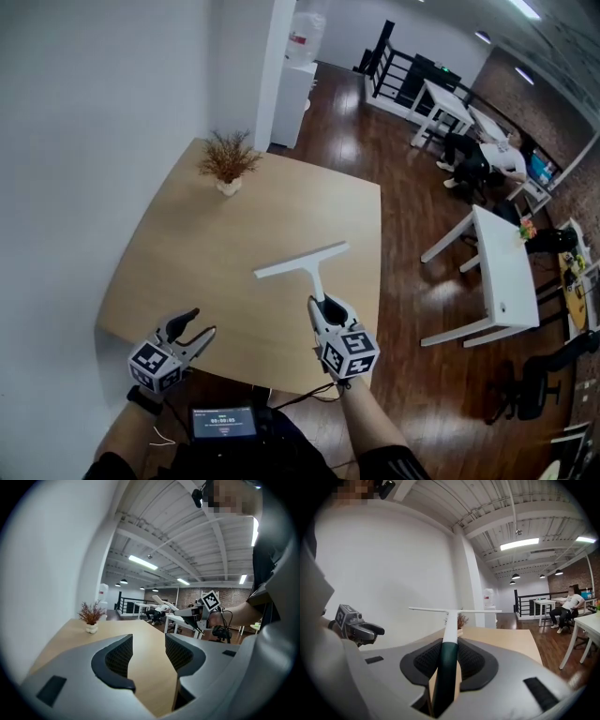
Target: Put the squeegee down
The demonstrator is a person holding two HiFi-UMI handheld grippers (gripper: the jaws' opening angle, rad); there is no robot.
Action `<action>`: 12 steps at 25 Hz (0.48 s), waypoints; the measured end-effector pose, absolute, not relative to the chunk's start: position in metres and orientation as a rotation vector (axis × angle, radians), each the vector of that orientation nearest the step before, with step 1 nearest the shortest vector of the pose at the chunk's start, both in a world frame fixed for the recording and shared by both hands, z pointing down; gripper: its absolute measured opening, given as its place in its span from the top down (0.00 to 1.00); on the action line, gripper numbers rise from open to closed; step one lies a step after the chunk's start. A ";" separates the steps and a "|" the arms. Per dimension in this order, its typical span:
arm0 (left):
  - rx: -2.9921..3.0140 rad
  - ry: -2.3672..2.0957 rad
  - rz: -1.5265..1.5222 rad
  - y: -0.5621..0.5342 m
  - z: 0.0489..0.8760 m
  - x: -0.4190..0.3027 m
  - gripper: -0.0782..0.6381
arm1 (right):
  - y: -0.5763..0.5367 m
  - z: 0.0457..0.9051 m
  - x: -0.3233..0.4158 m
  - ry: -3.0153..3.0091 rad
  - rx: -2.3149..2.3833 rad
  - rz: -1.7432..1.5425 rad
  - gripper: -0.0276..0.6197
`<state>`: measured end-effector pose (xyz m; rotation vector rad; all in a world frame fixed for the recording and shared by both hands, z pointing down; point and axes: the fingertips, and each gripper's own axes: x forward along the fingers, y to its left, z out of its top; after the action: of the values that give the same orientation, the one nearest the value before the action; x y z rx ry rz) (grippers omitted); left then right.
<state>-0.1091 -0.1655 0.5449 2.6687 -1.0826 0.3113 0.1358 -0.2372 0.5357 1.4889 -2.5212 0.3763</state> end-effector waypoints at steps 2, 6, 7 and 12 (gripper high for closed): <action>2.665 -1.063 0.322 -0.179 0.546 -0.100 0.59 | -0.259 0.551 0.136 -2.498 1.458 0.356 0.78; 2.631 -1.055 0.336 -0.204 0.558 -0.089 0.59 | -0.301 0.585 0.134 -2.470 1.408 0.384 0.78; 2.619 -1.052 0.335 -0.210 0.560 -0.085 0.59 | -0.311 0.595 0.134 -2.463 1.398 0.395 0.78; 2.590 -1.037 0.339 -0.236 0.572 -0.071 0.59 | -0.349 0.647 0.136 -2.410 1.347 0.493 0.78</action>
<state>-0.0708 -0.2355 0.5720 2.5903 -1.0366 0.3391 0.1357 -0.3494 0.6465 1.3473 -2.4095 0.4929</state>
